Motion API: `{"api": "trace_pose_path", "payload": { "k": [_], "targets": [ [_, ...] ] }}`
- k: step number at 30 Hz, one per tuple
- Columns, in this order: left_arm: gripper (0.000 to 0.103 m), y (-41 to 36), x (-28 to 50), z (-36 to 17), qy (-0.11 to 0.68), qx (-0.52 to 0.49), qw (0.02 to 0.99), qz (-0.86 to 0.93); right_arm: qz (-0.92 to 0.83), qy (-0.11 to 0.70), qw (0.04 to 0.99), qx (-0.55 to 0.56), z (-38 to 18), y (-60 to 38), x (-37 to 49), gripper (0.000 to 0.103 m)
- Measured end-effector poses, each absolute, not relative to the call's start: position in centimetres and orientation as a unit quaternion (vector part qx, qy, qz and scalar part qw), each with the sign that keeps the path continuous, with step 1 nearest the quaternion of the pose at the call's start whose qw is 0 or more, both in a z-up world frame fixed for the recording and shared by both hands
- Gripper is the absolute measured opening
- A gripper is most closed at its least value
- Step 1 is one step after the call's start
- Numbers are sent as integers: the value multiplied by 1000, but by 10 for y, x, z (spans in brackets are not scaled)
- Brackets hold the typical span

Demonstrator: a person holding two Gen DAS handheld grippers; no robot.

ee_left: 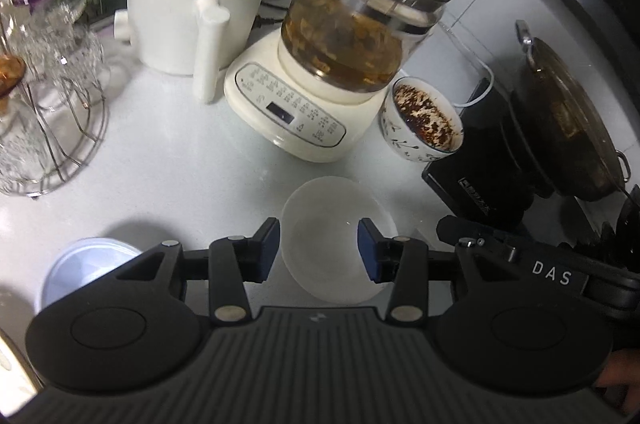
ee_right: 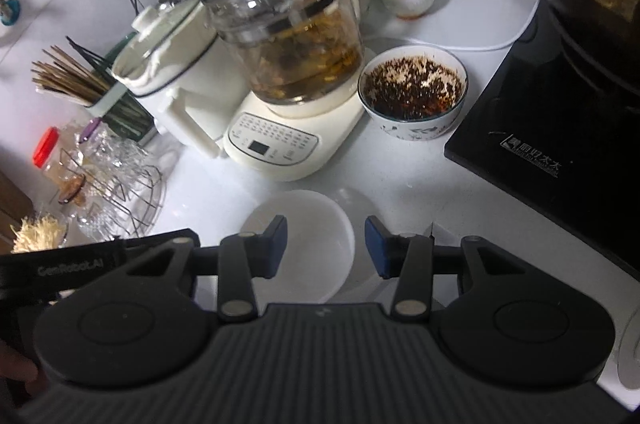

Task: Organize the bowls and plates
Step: 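Move both grippers to the rim of the white bowl, then close both grippers on the rim of the white bowl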

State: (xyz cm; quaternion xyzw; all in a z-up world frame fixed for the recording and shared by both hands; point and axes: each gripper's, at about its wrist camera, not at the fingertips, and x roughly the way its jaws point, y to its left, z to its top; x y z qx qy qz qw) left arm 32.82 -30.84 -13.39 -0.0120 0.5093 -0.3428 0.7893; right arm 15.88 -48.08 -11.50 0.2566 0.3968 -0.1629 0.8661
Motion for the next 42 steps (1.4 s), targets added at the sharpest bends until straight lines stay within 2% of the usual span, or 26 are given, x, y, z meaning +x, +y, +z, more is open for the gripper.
{"api": "trace_pose_path", "payload": {
  "k": [12,13,14,17,22,30,36,42],
  "targets": [
    [48,-318,349,-188,551,-38,781,-292,-125,457,833,287,-161,-509,190,45],
    [48,-319,351,-191,554,-42,779,-291,-122,460,831,288,-164,-511,192,44],
    [47,-320,352,-193,557,-44,778,-289,-118,463,830,287,-167,-512,194,38],
    [47,-324,355,-201,562,-45,772,-294,-107,470,828,288,-173,-516,198,36],
    [37,-330,361,-210,572,-41,766,-291,-106,485,813,303,-184,-522,207,30],
    [13,-336,363,-221,584,-42,751,-304,-104,494,805,313,-196,-525,211,16],
    [12,-335,360,-219,578,-41,754,-311,-102,490,810,305,-195,-524,207,8],
    [12,-331,359,-210,572,-38,756,-316,-99,482,816,302,-185,-522,205,8]
  ]
}}
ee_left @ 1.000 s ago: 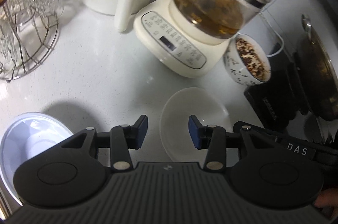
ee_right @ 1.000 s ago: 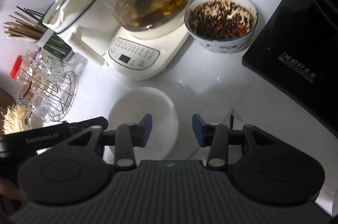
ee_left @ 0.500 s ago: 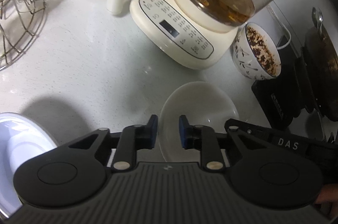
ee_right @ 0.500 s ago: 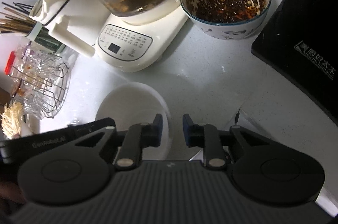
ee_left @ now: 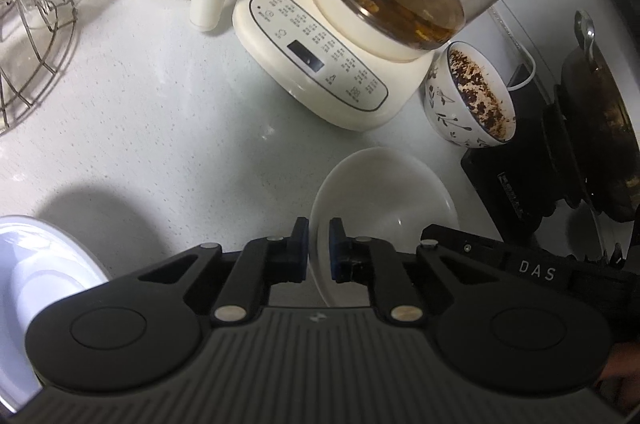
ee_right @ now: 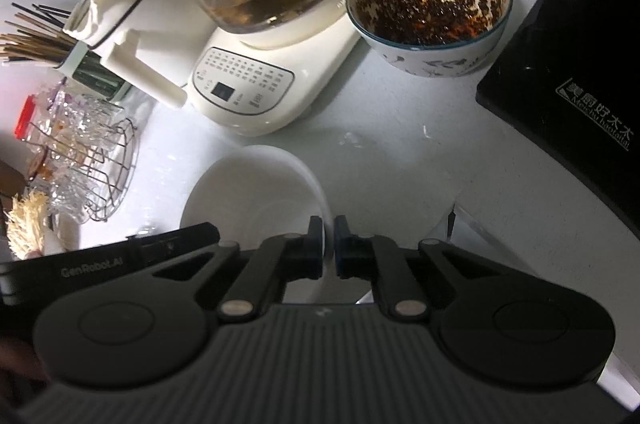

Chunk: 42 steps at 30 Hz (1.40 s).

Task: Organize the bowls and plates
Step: 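Close both grippers on the rim of the white bowl, then lift the white bowl with both grippers toward the light blue bowls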

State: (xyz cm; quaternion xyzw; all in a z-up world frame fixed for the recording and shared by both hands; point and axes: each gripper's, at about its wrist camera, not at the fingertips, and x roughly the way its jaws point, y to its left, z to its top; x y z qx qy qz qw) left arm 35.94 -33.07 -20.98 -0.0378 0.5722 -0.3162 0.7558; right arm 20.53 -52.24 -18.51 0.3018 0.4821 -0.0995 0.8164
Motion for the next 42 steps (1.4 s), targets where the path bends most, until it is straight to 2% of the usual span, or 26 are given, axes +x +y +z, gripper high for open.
{"api": "trace_pose_path", "payload": {
  "k": [21,42],
  "targets": [
    [12,-295,350,-137,550,-45,775,-308,-74,450,831,317,-125,-501,196,8],
    [12,-247,349,-121,525,-72,801,-279,-35,441,849,288,-109,-466,215,9]
  ]
}}
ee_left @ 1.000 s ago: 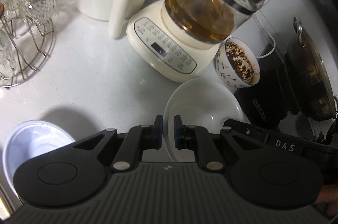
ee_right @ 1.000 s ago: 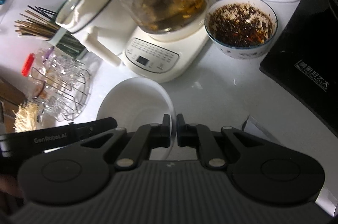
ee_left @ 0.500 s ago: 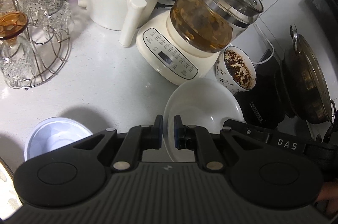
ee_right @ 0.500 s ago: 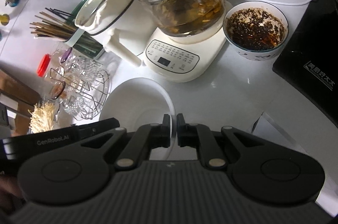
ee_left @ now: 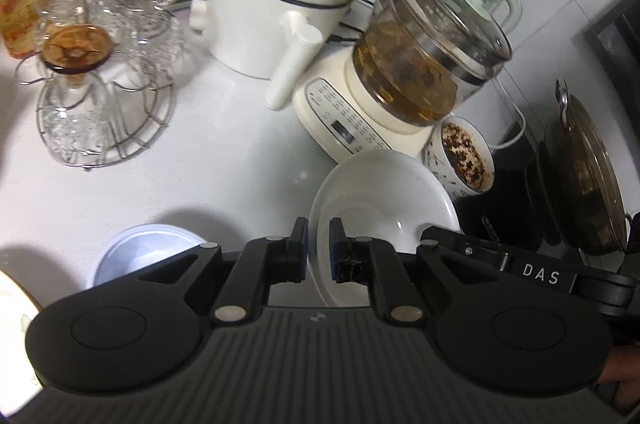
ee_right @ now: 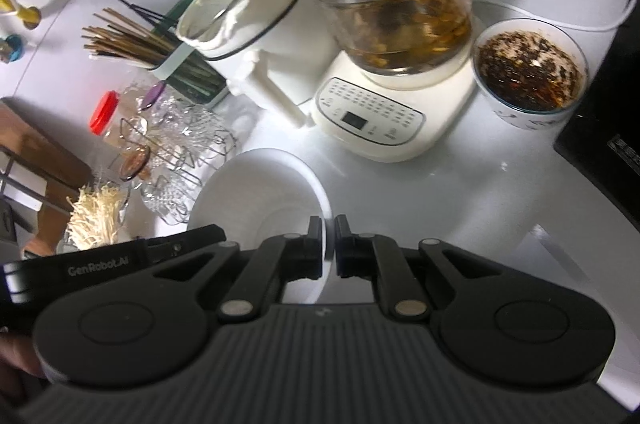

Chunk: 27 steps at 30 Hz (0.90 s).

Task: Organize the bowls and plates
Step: 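Lift the white bowl with both grippers toward the light blue bowls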

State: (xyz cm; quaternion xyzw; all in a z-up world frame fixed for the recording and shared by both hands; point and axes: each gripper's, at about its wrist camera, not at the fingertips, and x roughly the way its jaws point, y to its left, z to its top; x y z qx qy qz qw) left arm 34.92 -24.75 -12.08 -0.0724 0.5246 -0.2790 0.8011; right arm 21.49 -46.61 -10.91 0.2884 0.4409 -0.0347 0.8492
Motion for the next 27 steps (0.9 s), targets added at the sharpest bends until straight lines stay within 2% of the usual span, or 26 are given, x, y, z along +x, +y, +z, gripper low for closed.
{"api": "trace_pose_path", "payload": {
  "k": [17,27],
  "targets": [
    [12,-199,344,-132,503,-151,828,-197,47,463,857,220,-113,-431,250,9],
    [12,-171,344,-139,494,-162,840,-152,98,467,856,196,-123,-405,269,11]
  ]
}}
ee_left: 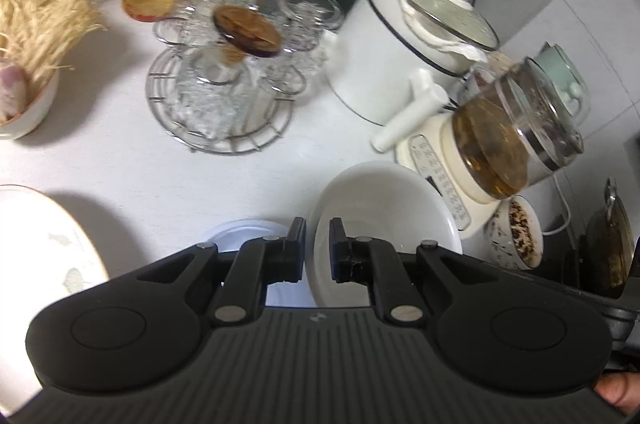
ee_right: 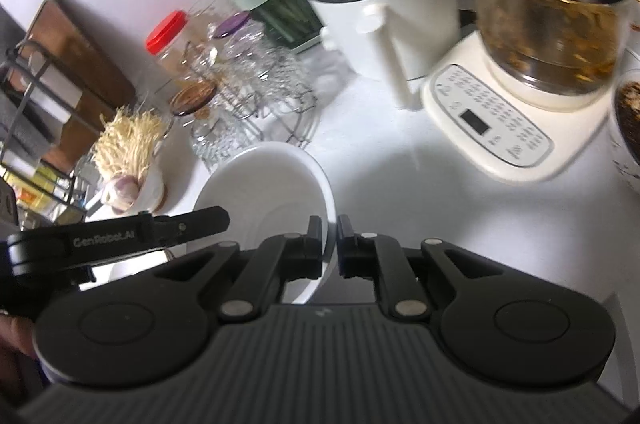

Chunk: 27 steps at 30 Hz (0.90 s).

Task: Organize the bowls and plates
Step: 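Lift the white bowl with both grippers toward the light blue bowls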

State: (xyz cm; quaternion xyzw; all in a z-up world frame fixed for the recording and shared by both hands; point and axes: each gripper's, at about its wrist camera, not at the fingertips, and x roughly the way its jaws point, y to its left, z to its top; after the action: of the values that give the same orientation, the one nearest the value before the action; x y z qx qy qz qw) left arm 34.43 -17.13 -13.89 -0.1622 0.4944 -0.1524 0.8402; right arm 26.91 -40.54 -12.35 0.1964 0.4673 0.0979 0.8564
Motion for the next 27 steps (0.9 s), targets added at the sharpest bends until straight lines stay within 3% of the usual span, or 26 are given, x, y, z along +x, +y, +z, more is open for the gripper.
{"api": "trace_pose_path", "payload": {
  "k": [23,25,27],
  "targets": [
    [14,-112,323,-163,536,-179,820,-84,159,511,828,170,-145,-350,282,12],
    [19,-110,323,-163,540,-184,817,-84,160,507,829,174,-144,-350,282,12],
    [33,-109,322,-161,538,-182,819,-82,158,507,829,176,-142,-349,282,12]
  ]
}}
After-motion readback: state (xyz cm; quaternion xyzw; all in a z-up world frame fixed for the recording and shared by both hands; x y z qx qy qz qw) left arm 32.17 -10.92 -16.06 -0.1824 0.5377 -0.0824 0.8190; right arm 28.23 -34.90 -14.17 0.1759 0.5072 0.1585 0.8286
